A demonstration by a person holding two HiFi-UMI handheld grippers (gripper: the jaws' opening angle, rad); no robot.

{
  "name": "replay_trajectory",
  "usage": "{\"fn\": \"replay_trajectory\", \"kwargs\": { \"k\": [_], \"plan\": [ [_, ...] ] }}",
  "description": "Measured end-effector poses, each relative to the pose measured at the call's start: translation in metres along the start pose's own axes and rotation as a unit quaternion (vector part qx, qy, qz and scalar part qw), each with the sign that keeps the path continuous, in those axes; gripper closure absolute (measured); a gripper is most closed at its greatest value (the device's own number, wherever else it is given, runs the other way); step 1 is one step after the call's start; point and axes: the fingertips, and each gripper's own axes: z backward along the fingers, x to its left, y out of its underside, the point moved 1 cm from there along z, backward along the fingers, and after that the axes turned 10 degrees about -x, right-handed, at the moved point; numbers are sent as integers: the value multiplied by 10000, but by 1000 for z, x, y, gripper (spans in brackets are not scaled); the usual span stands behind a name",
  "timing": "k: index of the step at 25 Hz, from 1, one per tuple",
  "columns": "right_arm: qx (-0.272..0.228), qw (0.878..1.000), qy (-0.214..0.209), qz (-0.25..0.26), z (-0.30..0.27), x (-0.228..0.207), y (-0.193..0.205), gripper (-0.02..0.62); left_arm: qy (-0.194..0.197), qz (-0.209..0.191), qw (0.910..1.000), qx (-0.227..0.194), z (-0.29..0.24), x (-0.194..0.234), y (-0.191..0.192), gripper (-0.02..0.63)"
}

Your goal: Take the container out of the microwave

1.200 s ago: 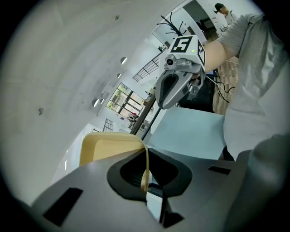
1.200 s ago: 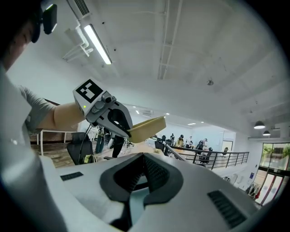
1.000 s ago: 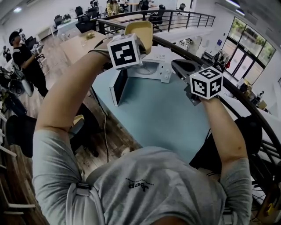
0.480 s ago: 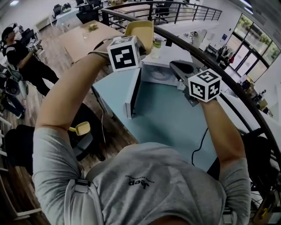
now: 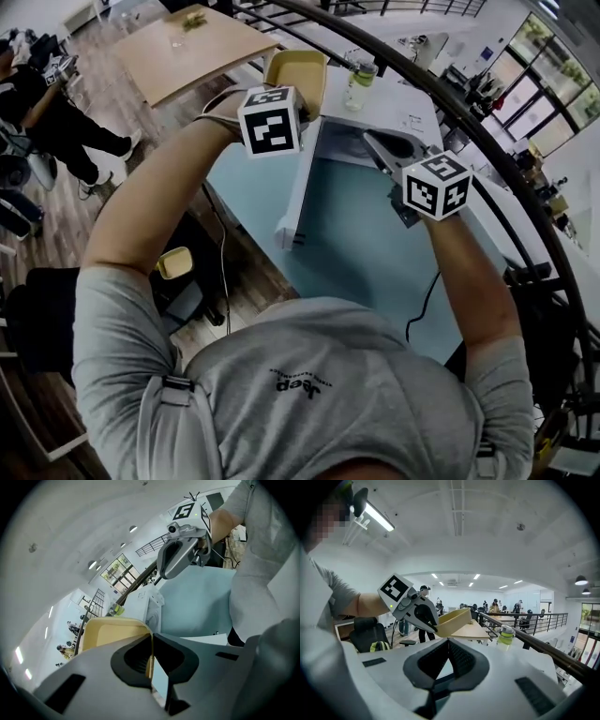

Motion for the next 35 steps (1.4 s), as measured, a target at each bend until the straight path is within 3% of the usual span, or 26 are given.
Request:
{"fn": "replay_trajectory", "kwargs": {
  "k": [12, 25, 35],
  "plan": [
    [196, 9993, 123, -286, -29, -20, 43, 577, 528, 121, 9981, 278, -72, -42, 70, 574],
    [552, 9964, 220, -604, -49, -25, 88, 577, 1088, 723, 9879, 833, -131, -115, 178, 574],
    [923, 9917, 397, -800, -59, -34, 124, 577, 1594, 503, 9777, 1274, -198, -175, 237, 574]
  ]
}}
